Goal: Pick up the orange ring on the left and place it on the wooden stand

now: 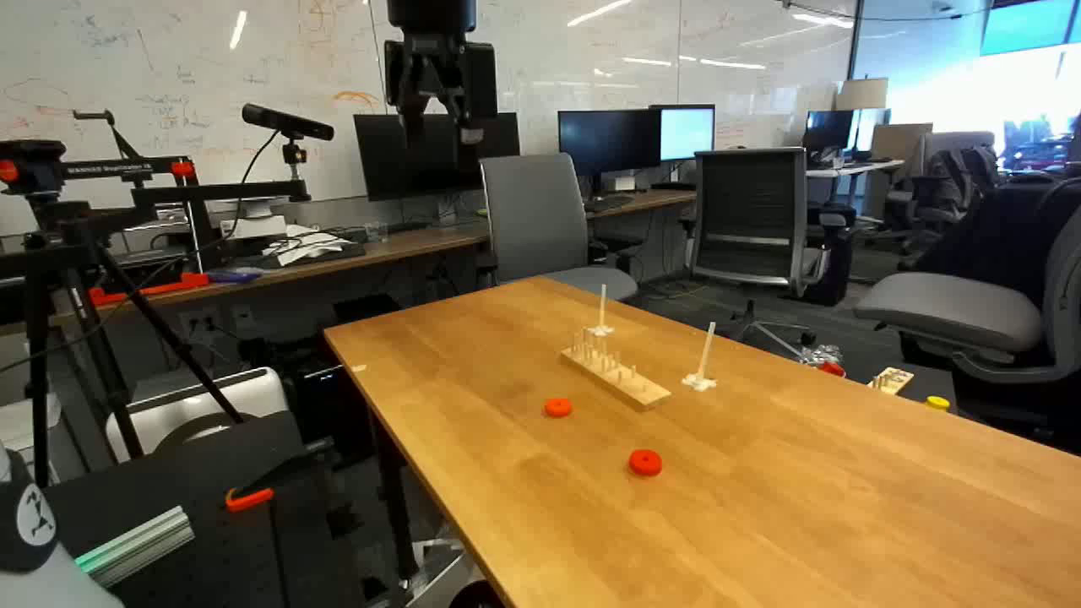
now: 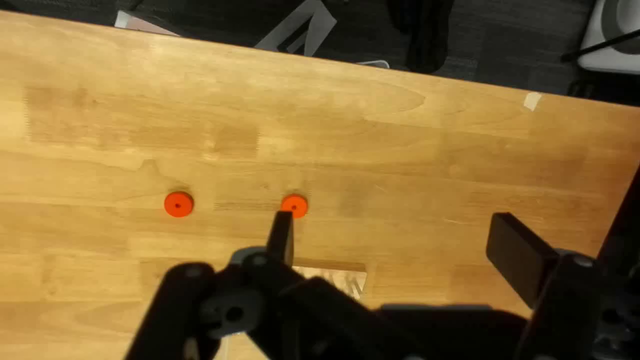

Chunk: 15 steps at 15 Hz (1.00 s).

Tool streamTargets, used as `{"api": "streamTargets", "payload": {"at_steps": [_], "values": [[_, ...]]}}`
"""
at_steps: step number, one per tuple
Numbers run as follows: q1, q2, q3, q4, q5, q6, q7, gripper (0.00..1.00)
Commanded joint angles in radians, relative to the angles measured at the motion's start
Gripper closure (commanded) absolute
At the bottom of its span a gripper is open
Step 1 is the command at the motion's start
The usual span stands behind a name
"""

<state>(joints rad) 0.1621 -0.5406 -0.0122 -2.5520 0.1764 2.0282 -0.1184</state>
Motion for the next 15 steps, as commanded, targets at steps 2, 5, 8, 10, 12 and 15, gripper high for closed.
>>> {"api": "streamTargets", "payload": {"at_steps": [2, 5, 8, 10, 12, 15], "values": [[-0.015, 0.0, 0.014, 0.006, 0.008, -0.003, -0.006, 0.0], [-0.015, -0.001, 0.014, 0.006, 0.008, -0.003, -0.006, 0.0], [-0.015, -0.001, 0.014, 0.006, 0.008, -0.003, -0.006, 0.0], [-0.015, -0.001, 0.014, 0.006, 0.008, -0.003, -0.006, 0.0], [-0.015, -0.001, 0.014, 0.006, 0.008, -0.003, -0.006, 0.0], [-0.013, 0.03, 0.02, 0.05, 0.028, 0.016, 0.024, 0.0]]}}
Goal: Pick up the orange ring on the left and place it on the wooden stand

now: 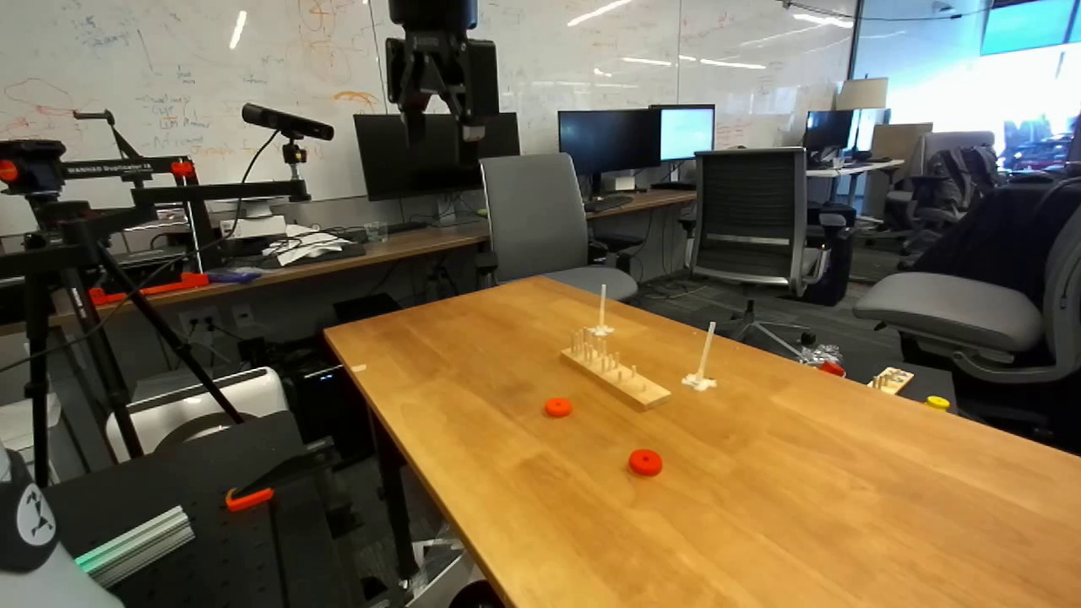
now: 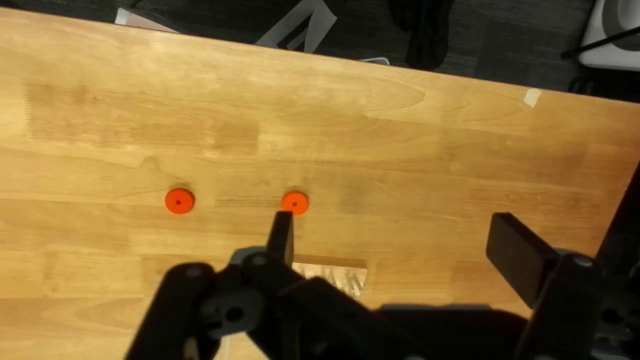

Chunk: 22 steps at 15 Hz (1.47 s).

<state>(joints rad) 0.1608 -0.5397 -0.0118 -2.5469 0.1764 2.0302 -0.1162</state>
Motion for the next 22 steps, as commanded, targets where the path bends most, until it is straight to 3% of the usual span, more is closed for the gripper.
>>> {"api": "streamTargets", "payload": {"at_steps": [1, 6, 13, 17, 18, 22], "values": [[-0.012, 0.07, 0.026, 0.075, 0.037, 0.042, 0.046, 0.0], [-0.036, 0.278, 0.068, 0.21, 0.012, 0.192, 0.191, 0.0], [-0.078, 0.543, 0.069, 0.348, -0.066, 0.184, 0.339, 0.0], [-0.089, 0.633, 0.056, 0.389, -0.062, 0.169, 0.371, 0.0], [-0.085, 0.593, 0.06, 0.337, -0.054, 0.199, 0.339, 0.0], [-0.089, 0.634, 0.057, 0.361, -0.054, 0.198, 0.349, 0.0]]}}
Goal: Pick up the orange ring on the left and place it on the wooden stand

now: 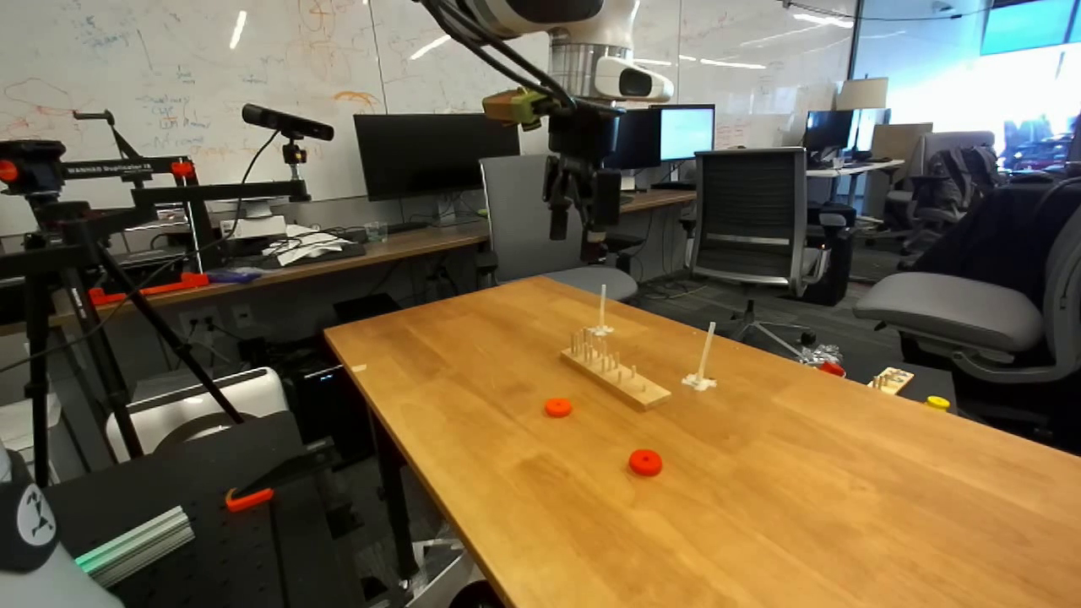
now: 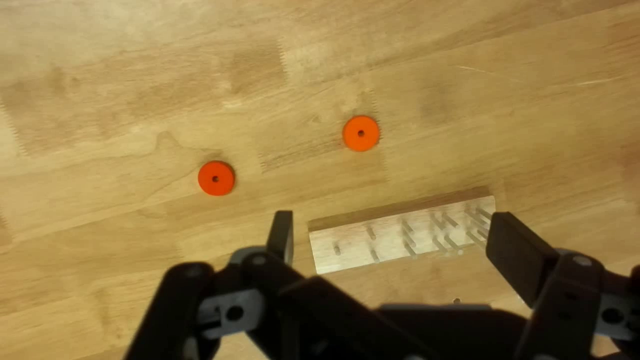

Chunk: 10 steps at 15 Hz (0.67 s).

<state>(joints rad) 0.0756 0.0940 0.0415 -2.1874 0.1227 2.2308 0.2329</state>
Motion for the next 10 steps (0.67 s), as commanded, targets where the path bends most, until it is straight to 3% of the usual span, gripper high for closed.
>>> {"api": "streamTargets", "payload": {"at_steps": [1, 10], "values": [[-0.004, 0.0, 0.004, 0.004, -0.001, -0.004, 0.001, 0.0], [-0.002, 0.1, -0.003, 0.053, -0.012, -0.009, 0.036, 0.0]]}}
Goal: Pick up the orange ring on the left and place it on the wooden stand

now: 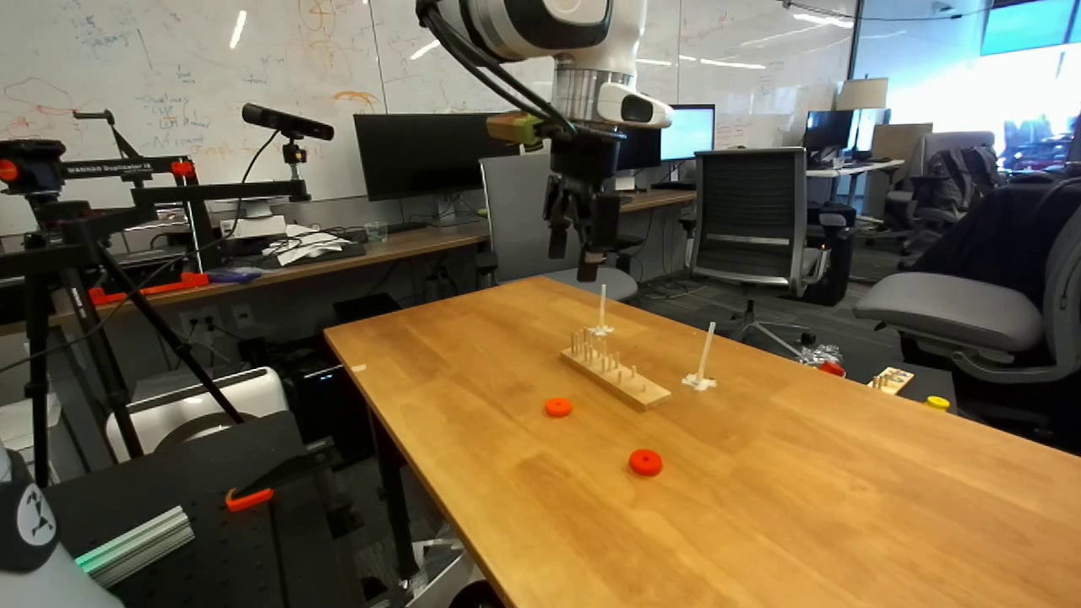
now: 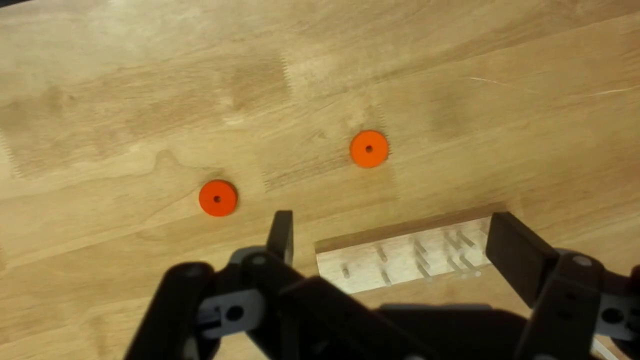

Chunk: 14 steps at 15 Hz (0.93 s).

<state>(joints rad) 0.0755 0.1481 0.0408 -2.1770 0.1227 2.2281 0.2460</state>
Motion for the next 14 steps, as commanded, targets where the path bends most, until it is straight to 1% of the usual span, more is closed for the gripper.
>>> {"api": "streamTargets", "payload": {"at_steps": [1, 8, 14], "values": [[-0.001, 0.06, -0.003, 0.048, -0.013, -0.006, 0.025, 0.0], [0.018, 0.175, -0.012, 0.102, -0.037, 0.03, 0.078, 0.0], [0.052, 0.296, -0.033, 0.155, -0.116, 0.034, 0.16, 0.0]]}}
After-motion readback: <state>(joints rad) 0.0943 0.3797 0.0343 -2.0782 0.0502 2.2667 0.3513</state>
